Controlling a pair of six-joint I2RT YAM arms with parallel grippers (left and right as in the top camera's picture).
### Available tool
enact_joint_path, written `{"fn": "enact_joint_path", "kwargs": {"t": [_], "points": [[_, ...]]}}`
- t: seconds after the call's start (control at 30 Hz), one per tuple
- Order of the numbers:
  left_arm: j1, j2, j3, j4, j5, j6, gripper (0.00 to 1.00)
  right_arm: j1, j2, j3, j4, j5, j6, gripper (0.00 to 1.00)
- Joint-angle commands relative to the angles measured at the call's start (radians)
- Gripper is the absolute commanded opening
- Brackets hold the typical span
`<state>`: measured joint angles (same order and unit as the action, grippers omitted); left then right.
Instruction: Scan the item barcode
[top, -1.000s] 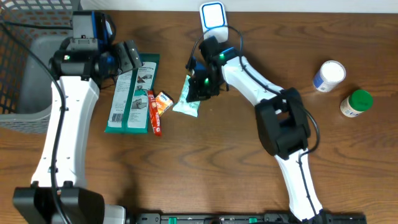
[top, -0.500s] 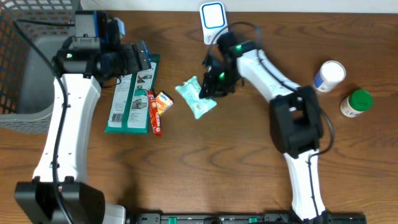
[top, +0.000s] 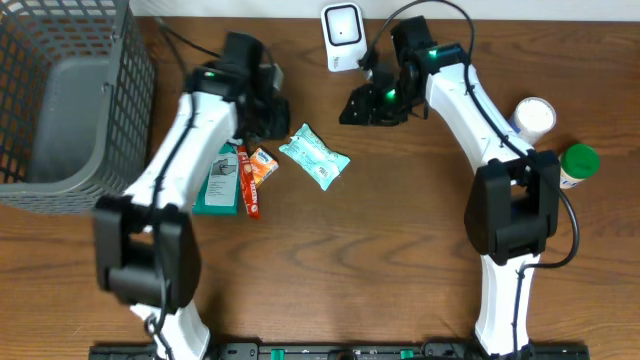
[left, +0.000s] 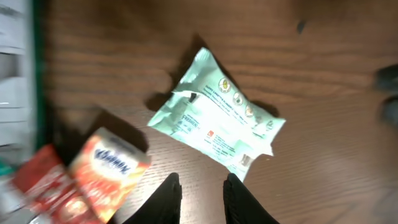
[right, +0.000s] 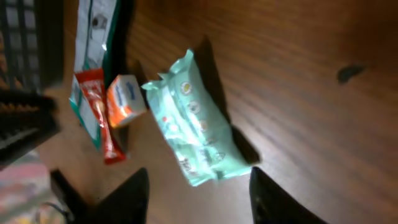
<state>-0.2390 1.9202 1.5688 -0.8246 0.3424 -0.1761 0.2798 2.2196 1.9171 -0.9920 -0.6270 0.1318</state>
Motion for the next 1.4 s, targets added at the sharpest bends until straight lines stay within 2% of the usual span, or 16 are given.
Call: {"fn": "enact_joint_path", "kwargs": {"t": [0.0, 0.13, 0.27, 0.33, 0.5, 0.9, 1.0, 1.23, 1.37], "points": [[-0.012, 0.070, -0.004, 0.010, 0.004, 0.007, 0.25, 0.014, 0.027, -0.006, 0.004, -0.006, -0.018, 0.31], [-0.020, 0.158, -0.004, 0.042, -0.057, -0.008, 0.25, 0.028, 0.028, -0.014, 0.005, -0.006, -0.053, 0.31], [-0.035, 0.220, -0.004, 0.061, -0.041, -0.008, 0.25, 0.028, 0.028, -0.015, -0.012, -0.005, -0.052, 0.29], [-0.053, 0.236, -0.004, 0.061, -0.039, -0.007, 0.25, 0.024, 0.028, -0.015, -0.036, 0.001, -0.061, 0.32], [-0.111, 0.244, -0.003, 0.094, -0.040, 0.004, 0.25, 0.008, 0.028, -0.016, -0.102, 0.064, -0.088, 0.53], [-0.172, 0.244, -0.003, 0.187, -0.040, 0.008, 0.27, -0.109, 0.029, -0.054, -0.171, 0.052, -0.158, 0.58], [-0.172, 0.244, -0.003, 0.187, -0.049, 0.008, 0.27, -0.137, 0.029, -0.137, -0.112, -0.067, -0.225, 0.62], [-0.176, 0.244, -0.008, 0.183, -0.075, 0.008, 0.25, -0.148, 0.029, -0.364, 0.181, -0.330, -0.219, 0.68], [-0.178, 0.246, -0.031, 0.184, -0.085, 0.008, 0.23, -0.116, 0.029, -0.448, 0.313, -0.330, -0.154, 0.67]]}}
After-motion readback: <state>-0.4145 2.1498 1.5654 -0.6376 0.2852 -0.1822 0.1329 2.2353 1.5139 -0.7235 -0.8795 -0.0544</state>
